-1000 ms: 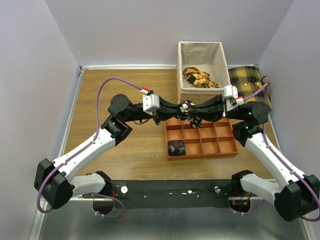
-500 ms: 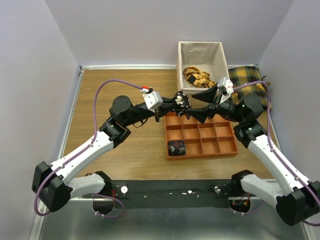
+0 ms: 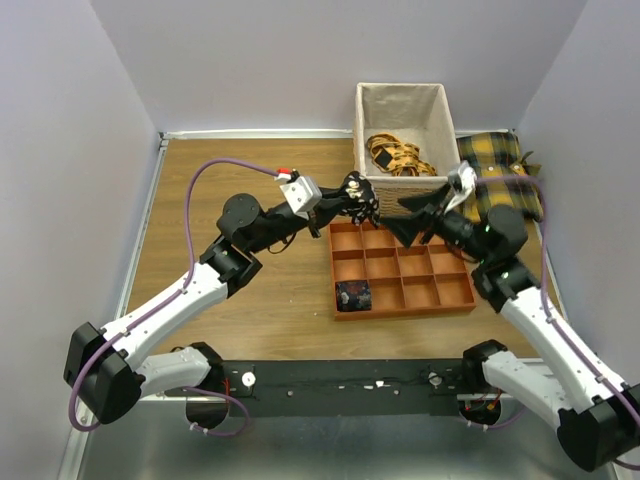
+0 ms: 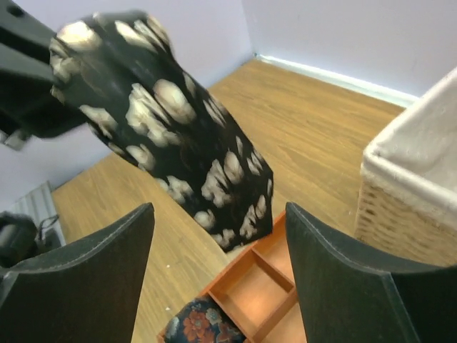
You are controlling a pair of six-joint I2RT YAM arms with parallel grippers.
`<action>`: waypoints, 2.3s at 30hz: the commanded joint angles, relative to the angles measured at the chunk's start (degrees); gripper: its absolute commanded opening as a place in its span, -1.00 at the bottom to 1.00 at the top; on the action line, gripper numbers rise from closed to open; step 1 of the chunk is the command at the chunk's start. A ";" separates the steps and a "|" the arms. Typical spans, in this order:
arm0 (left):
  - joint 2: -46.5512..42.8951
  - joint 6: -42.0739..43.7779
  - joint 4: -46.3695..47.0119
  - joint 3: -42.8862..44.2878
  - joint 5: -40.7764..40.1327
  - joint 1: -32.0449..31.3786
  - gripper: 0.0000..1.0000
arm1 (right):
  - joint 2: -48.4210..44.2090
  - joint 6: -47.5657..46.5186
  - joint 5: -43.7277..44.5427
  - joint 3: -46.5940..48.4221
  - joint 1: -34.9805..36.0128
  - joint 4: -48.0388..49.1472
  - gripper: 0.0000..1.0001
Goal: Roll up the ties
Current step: Place the tie in the storage box.
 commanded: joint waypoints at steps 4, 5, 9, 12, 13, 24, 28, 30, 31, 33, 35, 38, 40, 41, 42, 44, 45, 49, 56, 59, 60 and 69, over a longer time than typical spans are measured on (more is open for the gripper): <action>-0.22 16.03 -9.20 2.37 7.41 -0.29 -1.00 | 10.94 -39.85 -19.55 39.55 0.37 -54.06 0.72; -0.13 17.36 -11.49 3.00 8.10 -0.29 -1.00 | 14.26 -46.24 -20.77 42.89 0.37 -57.98 0.75; -0.57 22.47 -20.63 4.32 10.31 -0.29 -1.00 | 19.20 -48.94 -23.32 52.32 0.45 -62.77 0.92; -0.48 22.56 -22.50 5.73 10.92 -0.29 -1.00 | 20.79 -49.73 -23.15 52.51 2.03 -61.97 1.00; -0.31 22.56 -23.02 6.34 11.62 -0.38 -1.00 | 21.06 -49.90 -22.80 52.51 2.91 -61.71 1.00; 0.13 21.59 -24.61 7.31 12.68 -0.29 -1.00 | 24.66 -46.92 -13.85 47.94 10.91 -59.16 0.98; 0.22 21.50 -24.52 7.40 12.86 -0.38 -1.00 | 26.15 -47.97 -12.43 48.46 11.44 -60.13 0.93; 0.31 21.06 -24.00 7.49 13.12 -0.38 -1.00 | 27.03 -47.80 -11.47 48.38 11.79 -59.51 0.83; 0.31 20.63 -23.56 7.31 13.38 -0.38 -1.00 | 27.47 -47.88 -11.03 48.55 11.88 -59.42 0.77; 0.22 19.66 -22.33 7.14 13.65 -0.38 -1.00 | 28.17 -49.02 -10.93 48.64 11.97 -59.95 0.56; 0.05 19.04 -21.54 6.79 14.26 -0.29 -1.00 | 28.97 -49.81 -11.11 48.73 12.05 -60.74 0.36; -0.39 17.73 -20.40 6.00 15.49 -0.38 -1.00 | 28.97 -50.78 -11.46 47.94 12.05 -60.74 0.35; -0.57 16.23 -19.17 5.64 16.02 -0.38 -1.00 | 28.97 -51.31 -12.17 47.59 11.97 -60.13 0.36; -0.48 15.97 -18.81 5.38 16.63 -0.38 -1.00 | 28.97 -51.31 -12.25 47.50 11.97 -59.95 0.34; -0.40 15.88 -18.55 5.29 16.98 -0.29 -1.00 | 28.97 -51.05 -11.99 47.50 11.97 -59.69 0.26; -0.31 15.44 -17.94 5.03 17.42 -0.38 -1.00 | 28.97 -51.05 -12.08 47.59 11.97 -59.34 0.03; -0.22 15.26 -17.85 5.03 17.86 -0.38 -1.00 | 28.88 -51.57 -12.34 47.59 11.97 -59.34 -0.05; -0.13 15.52 -18.37 5.03 18.39 -0.29 -1.00 | 28.18 -53.07 -12.43 46.53 11.97 -59.60 -0.38; -0.31 16.40 -18.64 4.59 18.83 -0.03 -1.00 | 26.68 -56.76 -12.51 44.86 11.97 -61.80 -0.06; -0.13 15.62 -17.85 4.59 19.62 -0.03 -1.00 | 26.51 -56.50 -13.31 44.95 11.97 -61.53 0.22; -0.13 15.18 -17.32 4.67 19.71 -0.03 -1.00 | 26.60 -55.89 -12.70 44.95 11.97 -61.18 0.24; -0.04 13.77 -15.74 4.76 19.80 -0.03 -1.00 | 27.83 -52.90 -10.67 44.42 12.05 -59.34 0.21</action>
